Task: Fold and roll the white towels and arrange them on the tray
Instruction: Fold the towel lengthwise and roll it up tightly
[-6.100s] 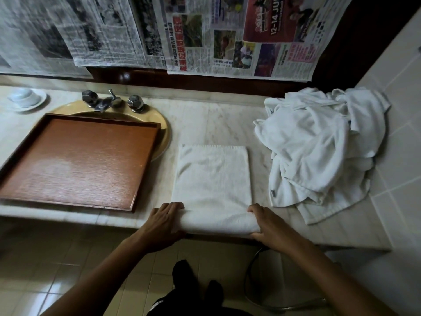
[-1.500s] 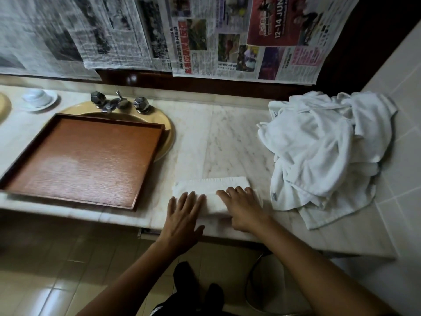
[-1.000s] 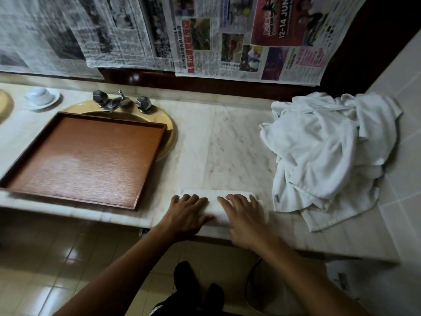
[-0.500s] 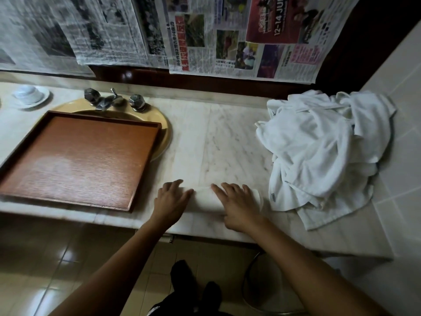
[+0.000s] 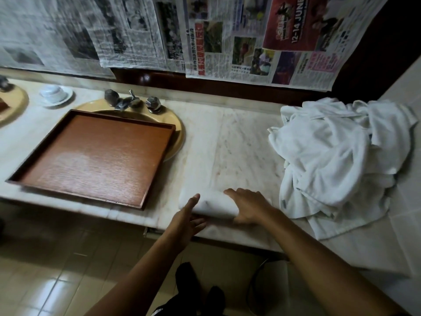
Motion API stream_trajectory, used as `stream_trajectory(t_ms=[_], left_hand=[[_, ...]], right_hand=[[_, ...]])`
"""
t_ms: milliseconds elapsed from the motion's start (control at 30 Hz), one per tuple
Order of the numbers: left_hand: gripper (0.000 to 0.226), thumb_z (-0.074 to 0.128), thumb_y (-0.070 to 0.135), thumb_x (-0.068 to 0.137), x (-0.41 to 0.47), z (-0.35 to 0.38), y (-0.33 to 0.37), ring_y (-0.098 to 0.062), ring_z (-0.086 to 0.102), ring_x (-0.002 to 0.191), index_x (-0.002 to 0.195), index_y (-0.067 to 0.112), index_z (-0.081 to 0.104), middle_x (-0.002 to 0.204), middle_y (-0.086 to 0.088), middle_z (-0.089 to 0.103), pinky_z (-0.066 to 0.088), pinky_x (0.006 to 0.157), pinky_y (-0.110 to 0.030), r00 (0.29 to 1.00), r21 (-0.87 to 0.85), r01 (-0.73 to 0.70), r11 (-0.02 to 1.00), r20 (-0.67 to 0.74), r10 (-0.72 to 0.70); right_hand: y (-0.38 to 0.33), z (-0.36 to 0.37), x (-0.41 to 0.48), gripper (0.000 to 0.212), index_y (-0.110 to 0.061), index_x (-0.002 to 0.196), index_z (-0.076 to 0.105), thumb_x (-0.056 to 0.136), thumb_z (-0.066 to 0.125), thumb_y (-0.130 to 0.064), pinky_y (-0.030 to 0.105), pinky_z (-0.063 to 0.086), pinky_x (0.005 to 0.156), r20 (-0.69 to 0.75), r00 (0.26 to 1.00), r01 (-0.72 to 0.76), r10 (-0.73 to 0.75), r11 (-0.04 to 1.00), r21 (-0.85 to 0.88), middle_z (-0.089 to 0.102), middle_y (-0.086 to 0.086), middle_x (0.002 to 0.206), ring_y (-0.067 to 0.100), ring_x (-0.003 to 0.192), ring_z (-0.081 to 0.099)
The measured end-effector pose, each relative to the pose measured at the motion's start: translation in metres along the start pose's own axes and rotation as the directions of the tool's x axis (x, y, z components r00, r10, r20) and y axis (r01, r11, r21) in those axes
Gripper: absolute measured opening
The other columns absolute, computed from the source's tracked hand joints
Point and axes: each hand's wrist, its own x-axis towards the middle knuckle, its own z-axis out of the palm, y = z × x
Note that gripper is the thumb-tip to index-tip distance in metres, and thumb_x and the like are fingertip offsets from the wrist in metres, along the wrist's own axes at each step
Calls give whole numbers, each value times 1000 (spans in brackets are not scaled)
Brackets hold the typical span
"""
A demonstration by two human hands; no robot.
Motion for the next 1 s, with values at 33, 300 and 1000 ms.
stream_trajectory(t_ms=[33, 300, 1000], left_hand=[[48, 77, 50, 81, 0, 1, 1, -36, 64, 119, 119, 26, 60, 130, -15, 62, 49, 108, -49, 1000, -48, -16, 999, -5, 16], [85, 86, 46, 72, -4, 0, 27, -41, 61, 125, 141, 7, 55, 132, -22, 64, 49, 100, -64, 978, -355, -199, 913, -16, 207], [80, 88, 38, 58, -44, -98, 135, -36, 60, 113, 129, 16, 59, 134, -21, 53, 58, 75, -42, 912, -12, -407, 913, 51, 407]], right_hand=[[-3, 2, -8, 98, -34, 156, 22, 76, 79, -42, 44, 44, 102, -2, 1000, 2, -2, 1000, 28, 49, 4, 144, 27, 125, 53], [-23, -2, -52, 101, -39, 158, 20, 76, 76, -60, 44, 37, 109, -230, 971, 96, -68, 989, 113, 42, -2, 150, 22, 130, 44], [-62, -54, 8, 60, -10, 123, 61, 67, 76, -26, 39, 57, 87, -135, 889, 284, 438, -294, 913, 69, 11, 118, 23, 109, 66]])
